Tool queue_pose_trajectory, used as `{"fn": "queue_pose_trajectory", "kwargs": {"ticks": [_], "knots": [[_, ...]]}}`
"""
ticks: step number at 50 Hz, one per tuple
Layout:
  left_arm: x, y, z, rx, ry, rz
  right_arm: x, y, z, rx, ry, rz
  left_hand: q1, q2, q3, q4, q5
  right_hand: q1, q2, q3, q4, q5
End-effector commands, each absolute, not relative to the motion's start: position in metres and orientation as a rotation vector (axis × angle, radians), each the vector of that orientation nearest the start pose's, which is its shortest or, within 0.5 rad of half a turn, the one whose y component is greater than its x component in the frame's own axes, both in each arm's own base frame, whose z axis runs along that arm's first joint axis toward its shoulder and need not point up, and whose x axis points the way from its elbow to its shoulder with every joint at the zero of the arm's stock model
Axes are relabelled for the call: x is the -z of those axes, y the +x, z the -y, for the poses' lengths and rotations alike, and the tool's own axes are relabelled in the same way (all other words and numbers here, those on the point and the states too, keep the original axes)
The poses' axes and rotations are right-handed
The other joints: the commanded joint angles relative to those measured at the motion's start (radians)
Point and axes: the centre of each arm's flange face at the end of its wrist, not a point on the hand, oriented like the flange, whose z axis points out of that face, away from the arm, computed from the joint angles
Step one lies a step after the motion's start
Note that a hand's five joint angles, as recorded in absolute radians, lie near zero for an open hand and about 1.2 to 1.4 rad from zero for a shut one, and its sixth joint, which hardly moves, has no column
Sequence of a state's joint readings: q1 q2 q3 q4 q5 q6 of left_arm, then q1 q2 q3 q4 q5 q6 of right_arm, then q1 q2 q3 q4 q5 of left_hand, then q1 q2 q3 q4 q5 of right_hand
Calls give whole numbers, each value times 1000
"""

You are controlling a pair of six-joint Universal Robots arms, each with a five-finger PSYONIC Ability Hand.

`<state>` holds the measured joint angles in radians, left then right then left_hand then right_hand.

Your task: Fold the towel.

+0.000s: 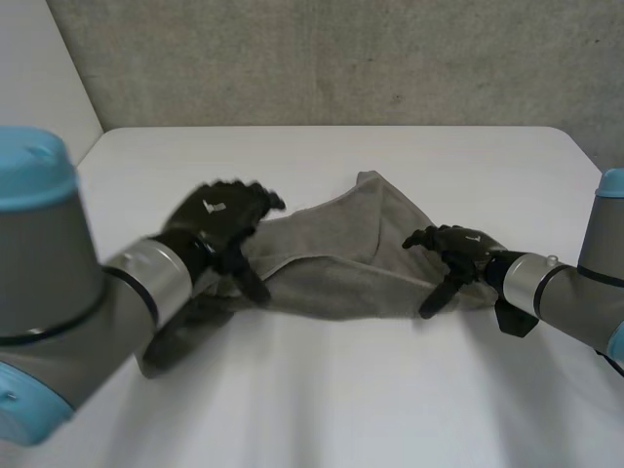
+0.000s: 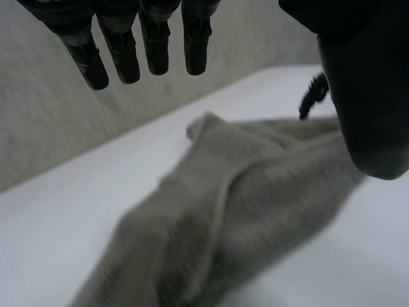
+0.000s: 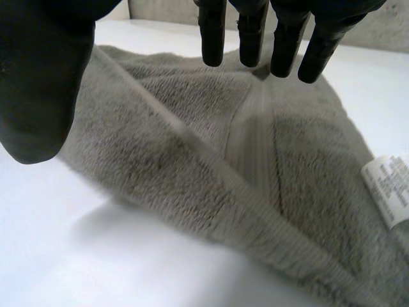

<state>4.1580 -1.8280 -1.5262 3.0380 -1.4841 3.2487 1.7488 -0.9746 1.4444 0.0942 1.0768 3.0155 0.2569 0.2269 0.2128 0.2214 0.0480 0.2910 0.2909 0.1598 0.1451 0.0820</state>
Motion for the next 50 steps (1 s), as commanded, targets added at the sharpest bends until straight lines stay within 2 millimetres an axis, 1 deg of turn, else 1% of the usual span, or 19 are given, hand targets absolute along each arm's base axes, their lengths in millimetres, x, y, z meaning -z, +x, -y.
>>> {"fn": "queue_pose_trajectory", "kwargs": {"ticks": [1,6,10,11,13,16,21,22,24,26,31,33,34,44,46,47,48,49,50], "knots": [[-196,-299,205,1792,997,-2576,-140,235,311,1259,-693,-2269,-90,-60,-38,-47,-48,-59,-59,15,29,-25],[-187,-301,203,1723,1055,-2404,-140,235,311,1260,-694,-2267,-90,-60,-38,-47,-48,-59,-59,15,29,-25],[-183,-308,202,1742,1116,-2250,-140,236,310,1256,-698,-2267,-90,-60,-38,-47,-48,-62,-62,15,29,-28],[-183,-308,202,1742,1116,-2250,-140,236,310,1256,-698,-2267,-90,-60,-38,-47,-48,-62,-62,15,29,-28],[-180,-312,206,1763,1137,-2165,-139,237,309,1253,-700,-2267,-90,-60,-38,-47,-48,-59,-59,15,29,-25],[-179,-314,208,1768,1151,-2125,-139,237,309,1253,-703,-2266,-90,-60,-38,-47,-48,-59,-59,15,29,-25],[-173,-319,217,1777,1213,-1968,-137,238,307,1259,-741,-2272,-50,-19,-38,-47,-15,-59,-59,15,29,-25],[-173,-319,217,1777,1214,-1967,-137,238,307,1259,-741,-2272,-49,-19,-38,-47,-15,-59,-59,15,29,-25],[-173,-319,221,1782,1215,-1930,-136,238,307,1263,-753,-2273,-11,19,-38,-47,23,-56,-56,15,29,-22],[-173,-317,229,1786,1209,-1869,-134,237,306,1273,-797,-2279,106,136,-38,-47,140,-30,-30,15,29,5],[-169,-305,242,1729,1187,-1854,-128,236,305,1277,-853,-2295,83,113,-38,-47,117,-30,-30,15,29,5],[-167,-303,243,1716,1190,-1857,-128,234,306,1284,-851,-2312,30,60,-38,-47,64,-30,-30,15,29,5],[-167,-302,243,1712,1190,-1859,-127,233,307,1295,-849,-2330,-63,-33,-38,-47,-29,-30,-30,15,29,5],[-160,-298,238,1662,1228,-1860,-123,225,313,1351,-817,-2437,-85,-55,-38,-47,-48,70,70,15,29,104],[-158,-295,238,1624,1252,-1844,-121,224,314,1347,-818,-2443,-67,-37,-38,-47,-33,169,169,15,29,204],[-158,-295,238,1624,1252,-1844,-122,224,314,1351,-818,-2441,-67,-37,-38,-47,-33,289,289,15,29,323],[-156,-294,238,1602,1267,-1837,-122,224,314,1351,-818,-2441,41,71,-38,-47,75,290,290,15,29,325],[-156,-294,238,1602,1267,-1837,-123,225,315,1359,-822,-2434,42,72,-38,-47,76,520,520,15,29,554],[-157,-292,240,1596,1263,-1837,-123,225,317,1368,-822,-2427,318,348,-38,-47,352,816,816,15,29,850]]}}
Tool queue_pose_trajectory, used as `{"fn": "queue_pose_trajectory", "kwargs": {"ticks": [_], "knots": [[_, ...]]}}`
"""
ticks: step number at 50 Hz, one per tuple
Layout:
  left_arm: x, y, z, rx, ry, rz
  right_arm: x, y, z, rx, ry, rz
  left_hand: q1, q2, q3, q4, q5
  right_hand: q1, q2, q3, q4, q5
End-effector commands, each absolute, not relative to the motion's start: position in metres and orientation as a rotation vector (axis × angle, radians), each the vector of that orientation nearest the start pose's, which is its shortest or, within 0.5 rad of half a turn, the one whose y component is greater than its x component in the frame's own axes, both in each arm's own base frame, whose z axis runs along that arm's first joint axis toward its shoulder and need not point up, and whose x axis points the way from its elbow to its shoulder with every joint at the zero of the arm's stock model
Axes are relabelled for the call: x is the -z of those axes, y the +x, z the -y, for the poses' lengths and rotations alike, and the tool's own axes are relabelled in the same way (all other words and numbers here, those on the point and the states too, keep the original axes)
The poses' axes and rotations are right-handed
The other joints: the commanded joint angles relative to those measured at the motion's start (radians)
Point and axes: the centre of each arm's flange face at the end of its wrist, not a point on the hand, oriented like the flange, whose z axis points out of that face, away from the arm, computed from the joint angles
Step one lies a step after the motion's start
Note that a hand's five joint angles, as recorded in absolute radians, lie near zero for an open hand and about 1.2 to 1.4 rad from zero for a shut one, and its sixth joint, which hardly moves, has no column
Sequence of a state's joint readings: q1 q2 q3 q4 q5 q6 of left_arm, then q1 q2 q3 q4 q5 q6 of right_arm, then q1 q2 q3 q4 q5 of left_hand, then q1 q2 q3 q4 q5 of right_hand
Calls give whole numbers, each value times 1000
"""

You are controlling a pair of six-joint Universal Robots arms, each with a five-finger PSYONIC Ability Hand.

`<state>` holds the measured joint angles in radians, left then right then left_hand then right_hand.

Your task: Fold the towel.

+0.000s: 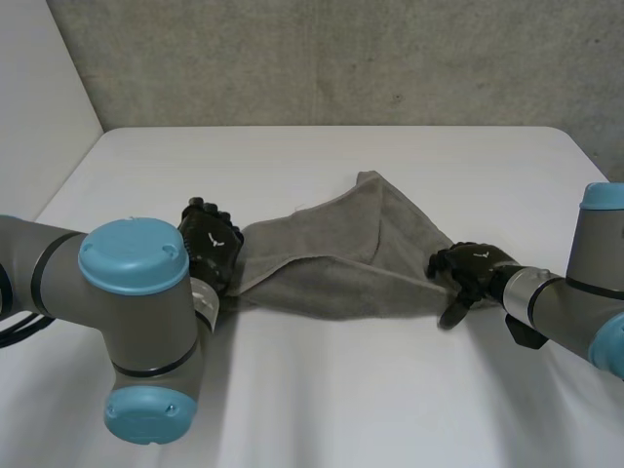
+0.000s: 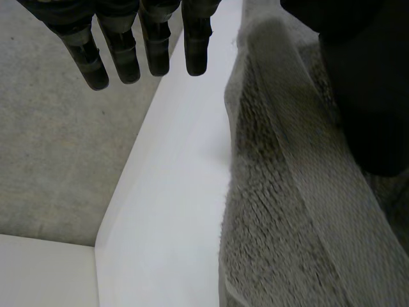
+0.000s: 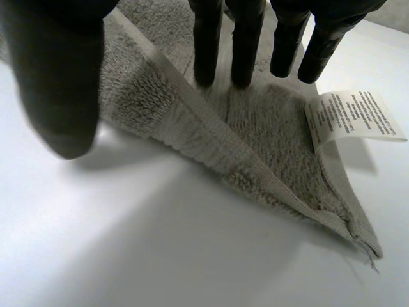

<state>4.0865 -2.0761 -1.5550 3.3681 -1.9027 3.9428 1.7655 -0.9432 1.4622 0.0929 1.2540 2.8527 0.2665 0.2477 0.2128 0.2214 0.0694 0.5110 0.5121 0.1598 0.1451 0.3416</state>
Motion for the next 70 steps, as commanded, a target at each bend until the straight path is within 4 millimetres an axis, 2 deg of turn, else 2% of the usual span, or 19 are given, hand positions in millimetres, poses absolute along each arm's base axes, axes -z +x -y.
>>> {"fn": "queue_pose_trajectory", "kwargs": {"ticks": [1,2,9,11,12,14,16,18,22,26,29,41,48,54,60,65,67,68,70], "knots": [[-158,-291,241,1594,1258,-1836,-123,225,317,1368,-822,-2427,683,702,-38,-47,706,599,598,15,29,593],[-158,-291,241,1594,1258,-1836,-125,225,319,1395,-823,-2411,687,706,-38,-47,709,882,881,15,29,877],[-189,-276,256,1649,1119,-1810,-138,223,330,1498,-821,-2363,901,920,-38,-47,923,885,884,15,29,880],[-200,-271,260,1677,1073,-1802,-173,224,329,1612,-847,-2278,945,964,-38,-47,967,885,884,15,29,880],[-212,-268,263,1720,1034,-1788,-173,224,329,1613,-847,-2278,954,973,-38,-47,976,885,884,15,29,880],[-226,-265,263,1766,995,-1771,-206,219,328,1716,-872,-2187,954,973,-38,-47,977,885,884,15,29,880],[-245,-263,261,1835,942,-1750,-222,215,327,1763,-894,-2142,963,982,-38,-47,985,885,884,15,29,880],[-271,-260,255,1968,861,-1748,-231,216,322,1779,-929,-2105,1007,1025,-38,-47,1029,885,884,15,29,880],[-289,-255,254,2092,778,-1785,-252,211,308,1796,-1052,-2073,1016,1034,-38,-47,1038,885,884,15,29,880],[-304,-243,255,2217,706,-1859,-251,204,306,1786,-1140,-2114,1074,1093,-38,-47,1097,885,884,15,29,880],[-303,-242,254,2230,720,-1902,-248,200,303,1769,-1234,-2142,1095,1114,-38,-47,1117,885,884,15,29,880],[-249,-225,248,1967,813,-2411,-257,198,281,1678,-1406,-2159,1130,1149,-38,-47,1152,885,884,15,29,880],[-233,-220,238,1795,903,-2590,-251,183,272,1539,-1733,-2173,1130,1149,-38,-47,1152,885,884,15,29,880],[-232,-221,233,1732,955,-2656,-228,182,278,1393,-1944,-2130,1130,1149,-38,-47,1152,885,884,15,29,880],[-218,-224,246,1684,971,-2682,-222,184,295,1410,-1938,-2149,1130,1149,-38,-47,1152,885,884,15,29,880],[-211,-236,270,1686,1075,-2606,-222,199,316,1549,-1985,-2073,1130,1149,-38,-47,1152,885,884,15,29,880],[-224,-247,301,1828,1069,-2466,-236,212,341,1802,-2023,-1973,1130,1149,-38,-47,1152,885,884,15,29,880],[-225,-247,301,1829,1069,-2465,-236,212,341,1804,-2023,-1972,1130,1149,-38,-47,1152,885,884,15,29,880],[-267,-259,330,2135,974,-2206,-285,231,370,2281,-1911,-1828,1130,1149,-38,-47,1152,885,884,15,29,880]]}}
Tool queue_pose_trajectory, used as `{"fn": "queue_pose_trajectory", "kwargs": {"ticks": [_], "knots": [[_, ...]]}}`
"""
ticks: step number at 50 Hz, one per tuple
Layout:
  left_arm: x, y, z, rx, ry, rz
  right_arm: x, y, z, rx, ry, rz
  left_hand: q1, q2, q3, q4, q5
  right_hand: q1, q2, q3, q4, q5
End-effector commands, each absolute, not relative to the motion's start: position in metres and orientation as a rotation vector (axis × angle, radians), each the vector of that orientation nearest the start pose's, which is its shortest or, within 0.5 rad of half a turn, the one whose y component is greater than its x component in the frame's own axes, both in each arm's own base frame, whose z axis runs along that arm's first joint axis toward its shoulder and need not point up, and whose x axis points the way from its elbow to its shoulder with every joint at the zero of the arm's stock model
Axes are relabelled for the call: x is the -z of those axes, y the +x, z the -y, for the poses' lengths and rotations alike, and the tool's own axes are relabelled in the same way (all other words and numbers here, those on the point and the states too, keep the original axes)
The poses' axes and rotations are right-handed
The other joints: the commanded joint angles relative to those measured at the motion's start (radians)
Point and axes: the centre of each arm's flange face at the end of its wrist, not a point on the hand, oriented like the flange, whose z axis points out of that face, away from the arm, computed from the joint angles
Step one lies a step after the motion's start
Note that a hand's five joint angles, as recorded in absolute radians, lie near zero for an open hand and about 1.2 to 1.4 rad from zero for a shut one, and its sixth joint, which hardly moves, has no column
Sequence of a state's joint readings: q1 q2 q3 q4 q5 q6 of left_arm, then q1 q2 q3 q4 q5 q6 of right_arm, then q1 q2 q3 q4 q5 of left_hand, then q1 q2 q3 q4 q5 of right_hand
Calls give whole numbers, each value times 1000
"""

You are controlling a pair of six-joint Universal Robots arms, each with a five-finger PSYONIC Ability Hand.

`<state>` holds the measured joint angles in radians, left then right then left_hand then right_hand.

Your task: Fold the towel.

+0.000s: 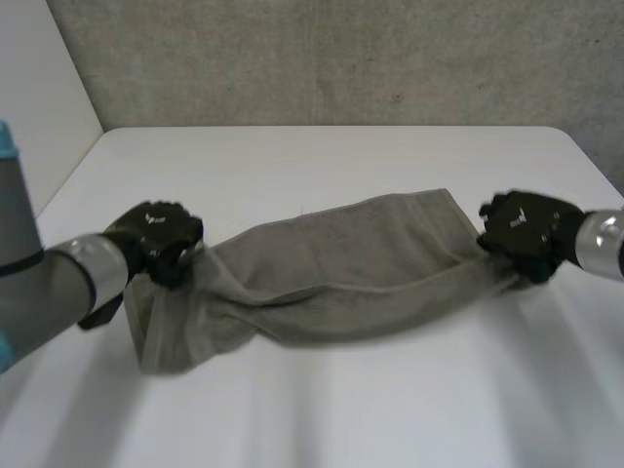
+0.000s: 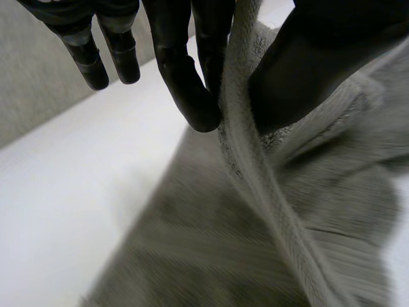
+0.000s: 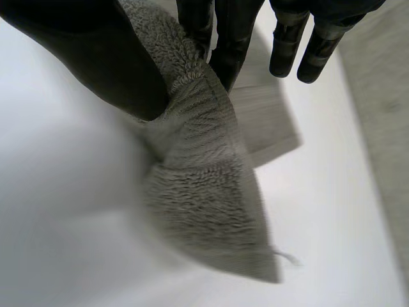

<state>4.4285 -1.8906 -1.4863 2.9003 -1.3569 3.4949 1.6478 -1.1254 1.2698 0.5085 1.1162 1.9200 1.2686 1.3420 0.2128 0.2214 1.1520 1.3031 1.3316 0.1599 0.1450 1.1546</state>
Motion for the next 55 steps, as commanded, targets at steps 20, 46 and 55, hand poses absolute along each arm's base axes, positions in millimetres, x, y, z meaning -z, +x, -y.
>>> {"fn": "queue_pose_trajectory", "kwargs": {"ticks": [20,46,55], "knots": [[-397,-254,290,3082,811,-1459,-367,229,328,2425,-1170,-1516,128,54,-38,-47,70,93,65,15,30,67],[-215,-217,291,2149,1076,-2263,-215,197,281,1570,-1597,-2057,128,54,-38,-47,70,93,65,15,30,67],[-249,-214,262,2159,1068,-2289,-242,197,263,1582,-1402,-2096,128,54,-38,-47,70,93,65,15,30,67]]}}
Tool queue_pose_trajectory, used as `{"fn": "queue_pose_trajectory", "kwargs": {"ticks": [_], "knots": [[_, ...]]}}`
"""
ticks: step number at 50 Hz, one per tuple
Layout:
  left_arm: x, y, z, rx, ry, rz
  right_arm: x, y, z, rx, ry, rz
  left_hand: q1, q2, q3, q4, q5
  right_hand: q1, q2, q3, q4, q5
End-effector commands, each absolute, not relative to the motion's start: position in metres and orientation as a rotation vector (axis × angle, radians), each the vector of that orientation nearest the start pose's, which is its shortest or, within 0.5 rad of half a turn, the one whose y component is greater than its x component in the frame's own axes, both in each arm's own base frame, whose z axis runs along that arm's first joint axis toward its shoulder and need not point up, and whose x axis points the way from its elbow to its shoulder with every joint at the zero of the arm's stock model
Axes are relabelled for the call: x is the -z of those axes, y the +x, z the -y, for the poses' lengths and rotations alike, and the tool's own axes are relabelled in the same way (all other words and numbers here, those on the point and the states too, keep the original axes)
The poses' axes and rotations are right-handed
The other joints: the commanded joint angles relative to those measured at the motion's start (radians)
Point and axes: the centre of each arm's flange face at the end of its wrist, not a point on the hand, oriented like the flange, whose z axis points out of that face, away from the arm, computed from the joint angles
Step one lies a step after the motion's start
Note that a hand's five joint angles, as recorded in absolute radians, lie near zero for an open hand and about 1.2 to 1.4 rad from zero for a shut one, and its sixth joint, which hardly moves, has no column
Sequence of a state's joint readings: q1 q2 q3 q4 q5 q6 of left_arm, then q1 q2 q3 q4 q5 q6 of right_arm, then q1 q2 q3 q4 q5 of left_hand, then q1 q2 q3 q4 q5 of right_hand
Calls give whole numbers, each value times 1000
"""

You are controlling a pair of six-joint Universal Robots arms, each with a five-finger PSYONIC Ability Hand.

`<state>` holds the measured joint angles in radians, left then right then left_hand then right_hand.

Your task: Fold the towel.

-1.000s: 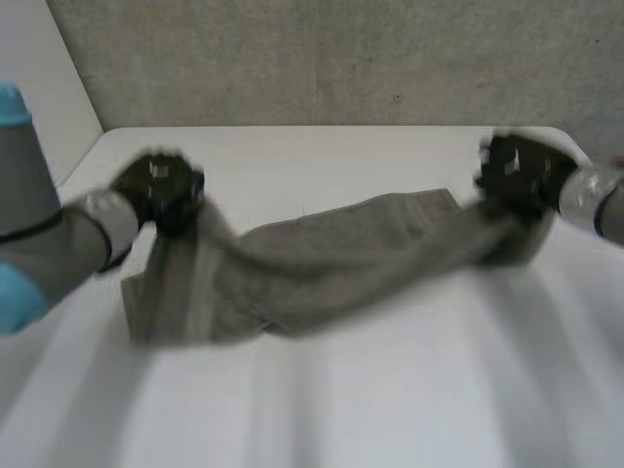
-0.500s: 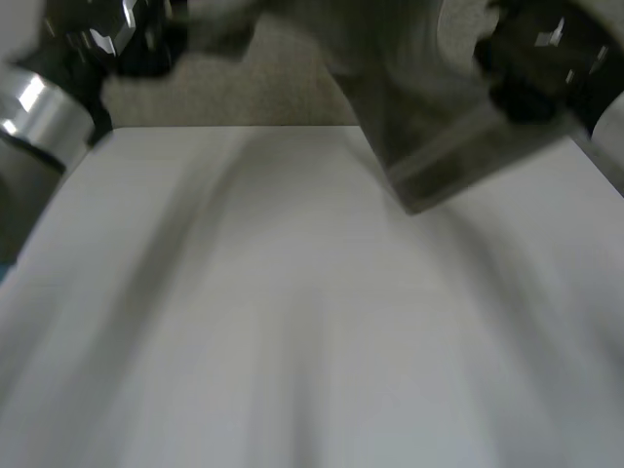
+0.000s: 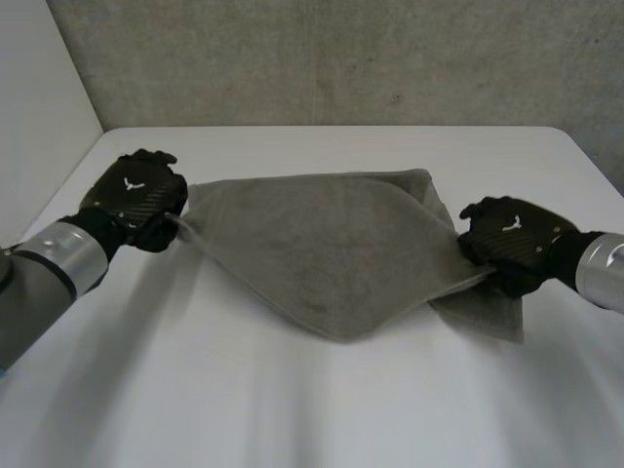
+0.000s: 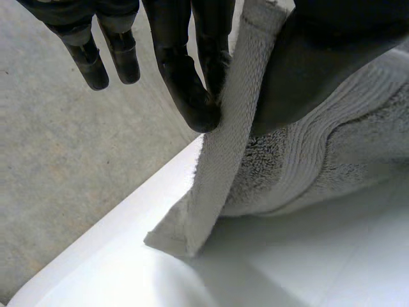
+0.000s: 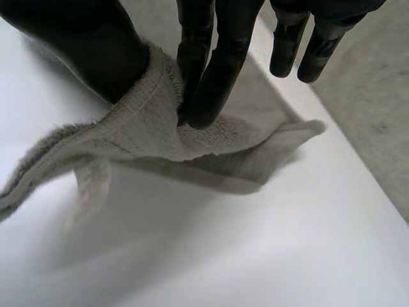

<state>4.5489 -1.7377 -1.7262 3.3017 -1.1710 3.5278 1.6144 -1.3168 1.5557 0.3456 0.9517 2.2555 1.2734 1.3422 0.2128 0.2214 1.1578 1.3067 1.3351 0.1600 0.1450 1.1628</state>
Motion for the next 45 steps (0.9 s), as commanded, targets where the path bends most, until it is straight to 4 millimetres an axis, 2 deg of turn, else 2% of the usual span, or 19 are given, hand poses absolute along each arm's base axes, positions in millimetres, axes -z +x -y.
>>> {"fn": "queue_pose_trajectory", "kwargs": {"ticks": [1,5,9,14,16,19,21,22,24,33,34,35,36,37,38,39,41,42,45], "knots": [[-255,-214,257,2163,1057,-2302,-247,196,257,1563,-1375,-2108,123,54,-38,-47,64,90,61,15,30,59],[-270,-210,245,2188,1003,-2334,-250,198,243,1445,-1312,-2133,123,54,-38,-47,64,90,61,15,30,59],[-271,-208,242,2190,974,-2359,-250,199,240,1407,-1307,-2132,123,54,-38,-47,64,90,61,15,30,59],[-259,-203,241,2141,944,-2414,-244,200,243,1386,-1312,-2132,123,54,-38,-47,64,90,61,15,30,59],[-247,-197,242,2091,916,-2462,-229,204,250,1334,-1309,-2147,123,54,-38,-47,64,90,61,15,30,59],[-242,-197,241,2070,916,-2484,-218,208,257,1312,-1308,-2155,123,54,-38,-47,64,90,61,15,30,59],[-225,-197,242,2004,921,-2544,-213,209,261,1314,-1313,-2162,123,54,-38,-47,64,90,61,15,30,59],[-225,-197,242,2004,921,-2545,-213,209,261,1314,-1313,-2162,123,54,-38,-47,64,90,61,15,30,59],[-212,-194,251,1964,904,-2572,-205,213,270,1325,-1331,-2185,123,54,-38,-47,64,90,61,15,30,59],[-195,-168,292,1890,721,-2563,-194,219,312,1505,-1285,-2305,123,54,-38,-47,64,90,61,15,30,59],[-192,-167,297,1871,705,-2571,-192,220,316,1518,-1287,-2319,123,54,-38,-47,64,-604,-632,15,30,-635],[-189,-166,300,1857,699,-2578,-190,221,318,1514,-1286,-2329,-92,-161,-38,-47,-151,-1300,-1328,15,30,-1163],[-189,-166,300,1857,698,-2579,-189,221,318,1514,-1286,-2329,-94,-163,-38,-47,-153,-1307,-1335,15,30,-1163],[-186,-166,301,1839,695,-2592,-186,222,318,1502,-1278,-2345,-385,-453,-38,-47,-444,-1307,-1335,15,30,-1163],[-186,-166,301,1839,695,-2593,-186,222,318,1502,-1278,-2345,-388,-456,-38,-47,-446,-1307,-1335,15,30,-1163],[-183,-167,299,1812,696,-2618,-184,222,317,1491,-1272,-2354,-1074,-1142,-38,-47,-1132,-1307,-1335,15,30,-1163],[-181,-166,296,1773,695,-2653,-182,223,314,1466,-1261,-2362,-1031,-1099,-38,-47,-1089,-1307,-1335,15,30,-1163],[-179,-167,291,1731,700,-2693,-178,222,311,1438,-1239,-2373,-1118,-1187,-38,-47,-1158,-1307,-1335,15,30,-1163],[-174,-170,280,1661,719,-2762,-178,219,301,1397,-1181,-2383,-1116,-1184,-38,-47,-1158,-1307,-1335,15,30,-1163]]}}
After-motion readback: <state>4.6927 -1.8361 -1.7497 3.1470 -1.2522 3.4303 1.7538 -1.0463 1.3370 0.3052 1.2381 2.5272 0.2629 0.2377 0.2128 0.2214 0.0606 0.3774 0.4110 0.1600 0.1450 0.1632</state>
